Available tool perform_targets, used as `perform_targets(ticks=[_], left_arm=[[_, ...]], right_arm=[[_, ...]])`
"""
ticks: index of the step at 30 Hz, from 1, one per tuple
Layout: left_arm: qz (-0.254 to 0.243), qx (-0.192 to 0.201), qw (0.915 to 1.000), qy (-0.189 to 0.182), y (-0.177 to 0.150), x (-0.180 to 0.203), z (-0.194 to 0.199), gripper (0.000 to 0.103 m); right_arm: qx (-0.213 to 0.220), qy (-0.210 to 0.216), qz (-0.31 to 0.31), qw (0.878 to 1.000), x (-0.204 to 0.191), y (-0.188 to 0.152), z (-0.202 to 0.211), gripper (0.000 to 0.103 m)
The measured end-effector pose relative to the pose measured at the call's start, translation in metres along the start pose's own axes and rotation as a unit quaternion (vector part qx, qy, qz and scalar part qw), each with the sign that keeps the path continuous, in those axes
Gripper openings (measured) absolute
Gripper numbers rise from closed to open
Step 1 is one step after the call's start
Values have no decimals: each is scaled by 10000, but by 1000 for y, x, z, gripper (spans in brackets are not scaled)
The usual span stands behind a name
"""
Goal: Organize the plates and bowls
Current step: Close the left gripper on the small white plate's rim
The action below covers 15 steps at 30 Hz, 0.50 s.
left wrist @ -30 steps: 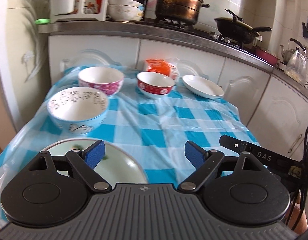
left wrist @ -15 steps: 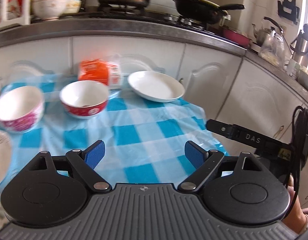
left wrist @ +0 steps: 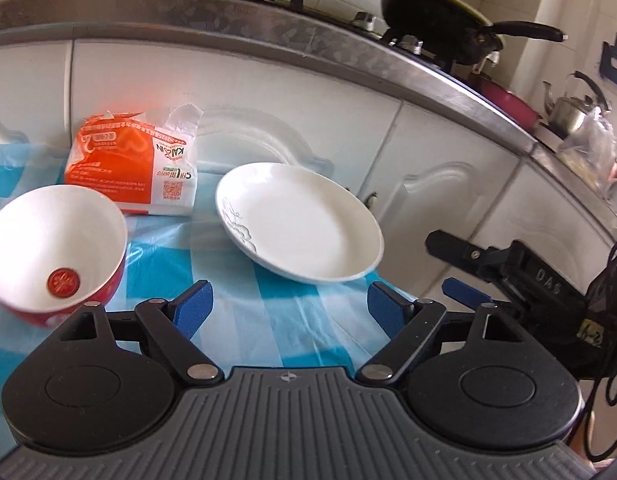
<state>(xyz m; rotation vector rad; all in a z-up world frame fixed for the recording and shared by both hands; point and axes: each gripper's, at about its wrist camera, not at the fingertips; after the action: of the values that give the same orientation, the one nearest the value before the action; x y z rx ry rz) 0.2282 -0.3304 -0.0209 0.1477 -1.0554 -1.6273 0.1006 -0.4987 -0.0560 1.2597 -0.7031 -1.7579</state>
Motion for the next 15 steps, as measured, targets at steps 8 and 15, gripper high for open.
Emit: perform_targets(ticks=[8,15], left_arm=[[340,72,9992,217,16,-12,-54,79],[606,24,9978,260,23,-15,-94,55]], right_arm=[[-106,264,-240,9993,21,19,-57,93],[-221,486,-301,9981,25,24,-88,93]])
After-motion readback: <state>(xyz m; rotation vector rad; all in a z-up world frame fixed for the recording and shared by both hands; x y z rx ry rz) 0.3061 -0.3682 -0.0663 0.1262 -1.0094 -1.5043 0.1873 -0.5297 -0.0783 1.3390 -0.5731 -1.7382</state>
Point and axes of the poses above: each gripper's, at about its wrist camera, not at the fingertips, and z roughly against the way its jaws point, x to its right, y to its top, and after that the axes turned 11 degrees about z, right-handed
